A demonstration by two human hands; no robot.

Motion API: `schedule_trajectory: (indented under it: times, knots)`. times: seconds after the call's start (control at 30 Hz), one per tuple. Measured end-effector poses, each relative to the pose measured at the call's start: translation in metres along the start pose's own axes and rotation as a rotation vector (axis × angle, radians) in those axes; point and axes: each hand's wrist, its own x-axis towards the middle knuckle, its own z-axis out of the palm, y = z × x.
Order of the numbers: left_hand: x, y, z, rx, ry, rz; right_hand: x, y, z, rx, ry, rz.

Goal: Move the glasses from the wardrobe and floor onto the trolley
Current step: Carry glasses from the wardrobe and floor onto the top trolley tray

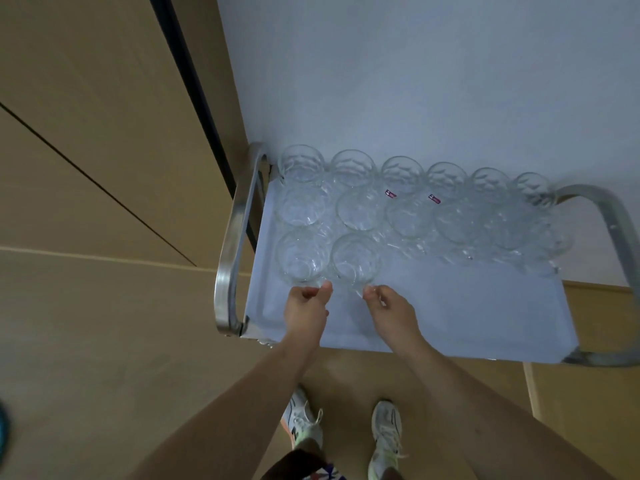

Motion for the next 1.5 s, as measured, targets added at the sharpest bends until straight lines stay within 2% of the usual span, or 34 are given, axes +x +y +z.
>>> schedule_trajectory:
  times: [0.27,0.47,0.63,0.8,1.13,1.33,1.5]
  knots:
    - [-0.015,0.01,-0.005,0.331,0.031,0.021,-0.011,0.001,-0.012,0.05,-0.027,-0.042]
    - [-0.054,0.006,0.006,0.559,0.044,0.131,-0.034,0.023,-0.043,0.091,-0.059,-0.059]
    - [-0.104,0.009,0.047,0.743,-0.004,0.311,-0.054,0.049,-0.093,0.109,-0.021,-0.094]
    - [-0.154,0.013,0.11,0.991,-0.045,0.601,-0.077,0.089,-0.158,0.122,0.064,-0.14]
    - [-0.262,-0.015,0.286,1.22,-0.374,0.949,-0.146,0.213,-0.314,0.186,0.34,-0.133]
    - [-0.346,-0.051,0.397,1.295,-0.629,1.164,-0.206,0.31,-0.4,0.098,0.577,0.015]
    - [-0.41,-0.086,0.467,1.375,-0.843,1.354,-0.253,0.379,-0.446,0.107,0.713,0.178]
